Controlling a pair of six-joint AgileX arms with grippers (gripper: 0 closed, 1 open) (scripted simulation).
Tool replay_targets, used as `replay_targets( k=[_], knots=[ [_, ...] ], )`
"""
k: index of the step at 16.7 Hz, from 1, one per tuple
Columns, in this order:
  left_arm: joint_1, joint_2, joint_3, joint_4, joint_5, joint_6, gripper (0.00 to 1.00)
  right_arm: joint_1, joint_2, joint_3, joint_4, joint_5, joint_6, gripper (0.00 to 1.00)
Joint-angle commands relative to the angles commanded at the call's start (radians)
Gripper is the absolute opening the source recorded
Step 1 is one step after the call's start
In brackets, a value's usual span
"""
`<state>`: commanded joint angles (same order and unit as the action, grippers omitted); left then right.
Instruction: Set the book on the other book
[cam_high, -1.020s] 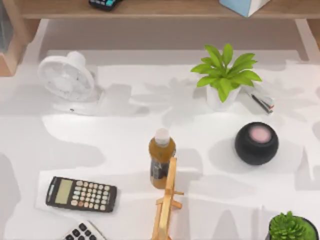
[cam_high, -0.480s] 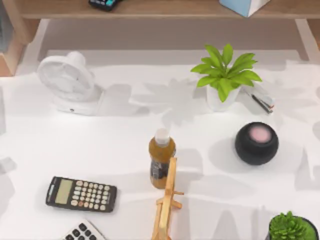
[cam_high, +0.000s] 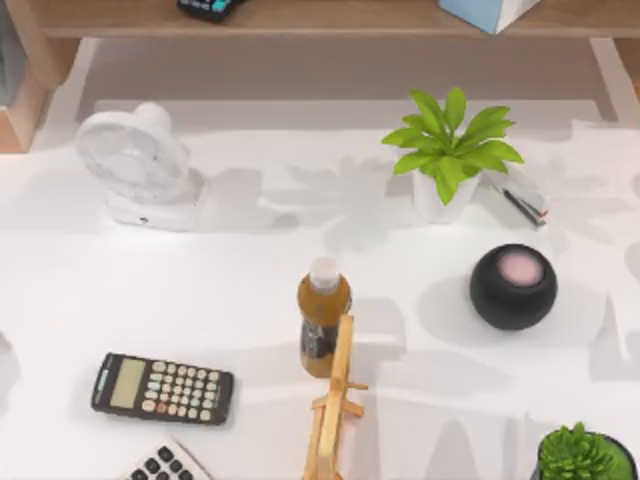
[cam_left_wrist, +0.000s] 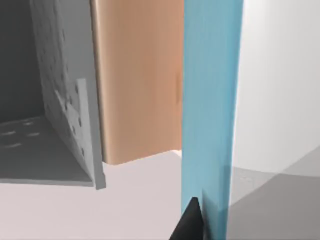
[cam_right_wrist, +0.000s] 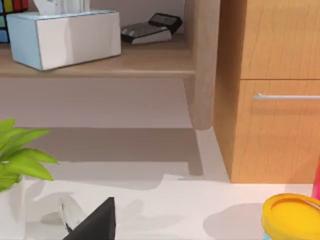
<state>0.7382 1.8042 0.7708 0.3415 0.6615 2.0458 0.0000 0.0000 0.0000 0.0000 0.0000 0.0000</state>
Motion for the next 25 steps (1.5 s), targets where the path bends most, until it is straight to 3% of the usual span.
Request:
replay_targets(
  k=[10, 23, 25],
  knots=[
    [-0.010, 0.017, 0.010, 0.012, -0.008, -0.008, 0.00, 0.000, 0.000, 0.000, 0.000, 0.000, 0.000, 1.00],
    [-0.010, 0.017, 0.010, 0.012, -0.008, -0.008, 0.98, 0.000, 0.000, 0.000, 0.000, 0.000, 0.000, 1.00],
    [-0.010, 0.017, 0.010, 0.012, -0.008, -0.008, 1.00, 0.000, 0.000, 0.000, 0.000, 0.000, 0.000, 1.00]
  ],
)
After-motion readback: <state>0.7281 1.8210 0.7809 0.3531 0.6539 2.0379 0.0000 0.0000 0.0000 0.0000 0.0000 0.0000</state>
